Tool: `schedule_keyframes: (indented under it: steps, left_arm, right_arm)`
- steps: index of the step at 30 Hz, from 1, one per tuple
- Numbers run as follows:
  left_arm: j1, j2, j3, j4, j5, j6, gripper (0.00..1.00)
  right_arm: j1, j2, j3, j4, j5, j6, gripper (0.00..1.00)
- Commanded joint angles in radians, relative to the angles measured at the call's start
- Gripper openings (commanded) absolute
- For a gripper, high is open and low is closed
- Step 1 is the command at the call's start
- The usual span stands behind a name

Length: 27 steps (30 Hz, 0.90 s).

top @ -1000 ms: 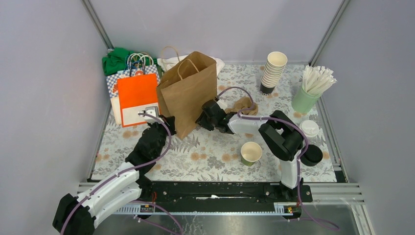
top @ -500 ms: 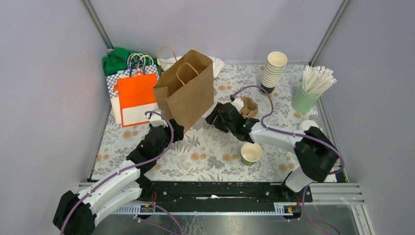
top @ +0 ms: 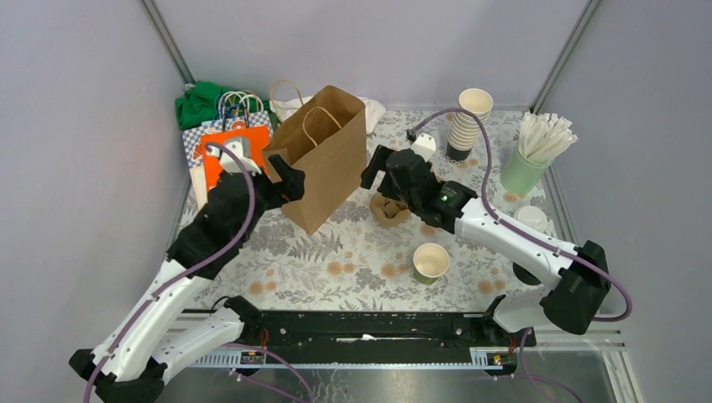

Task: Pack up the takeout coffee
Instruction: Place the takeout bag at the center of the board, then pick up the takeout bag from the center of the board.

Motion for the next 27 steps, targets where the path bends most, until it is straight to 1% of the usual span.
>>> schedule_keyframes:
  steps: [1, 5, 6, 8, 10, 12, 14, 16, 21, 25, 27]
  left_arm:
    - [-0.001, 0.067, 0.226, -0.18, -0.064, 0.065, 0.99]
    - [0.019, 0.194, 0.409, -0.245, -0.11, 0.161, 0.98]
    - [0.042, 0.23, 0.452, -0.254, -0.094, 0.179, 0.96]
    - [0.115, 0.307, 0.542, -0.273, -0.008, 0.204, 0.93]
    - [0.206, 0.382, 0.617, -0.276, 0.091, 0.239, 0.85]
    - [0.247, 0.445, 0.665, -0.27, 0.126, 0.279, 0.81]
    - [0.269, 0.499, 0.69, -0.261, 0.123, 0.317, 0.77]
    - [0.286, 0.539, 0.7, -0.239, 0.151, 0.342, 0.73]
    - [0.303, 0.605, 0.705, -0.189, 0.227, 0.371, 0.74]
    - [0.31, 0.66, 0.734, -0.21, 0.215, 0.399, 0.76]
    - [0.311, 0.696, 0.756, -0.238, 0.176, 0.411, 0.73]
  right_arm:
    - [0.007, 0.003, 0.138, -0.175, 0.111, 0.001, 1.0]
    - [0.007, 0.028, 0.216, -0.243, 0.112, -0.01, 1.0]
    - [0.006, 0.034, 0.234, -0.259, 0.115, -0.012, 1.0]
    - [0.007, 0.043, 0.269, -0.289, 0.123, -0.012, 1.0]
    - [0.007, 0.048, 0.29, -0.308, 0.125, -0.012, 1.0]
    - [0.007, 0.04, 0.295, -0.311, 0.128, -0.012, 1.0]
    - [0.007, 0.028, 0.289, -0.305, 0.127, -0.013, 1.0]
    - [0.007, 0.017, 0.283, -0.299, 0.118, -0.02, 1.0]
    - [0.006, 0.0, 0.291, -0.293, 0.114, -0.049, 1.0]
    - [0.007, -0.011, 0.297, -0.293, 0.138, -0.06, 1.0]
    - [0.006, -0.015, 0.301, -0.287, 0.136, -0.065, 1.0]
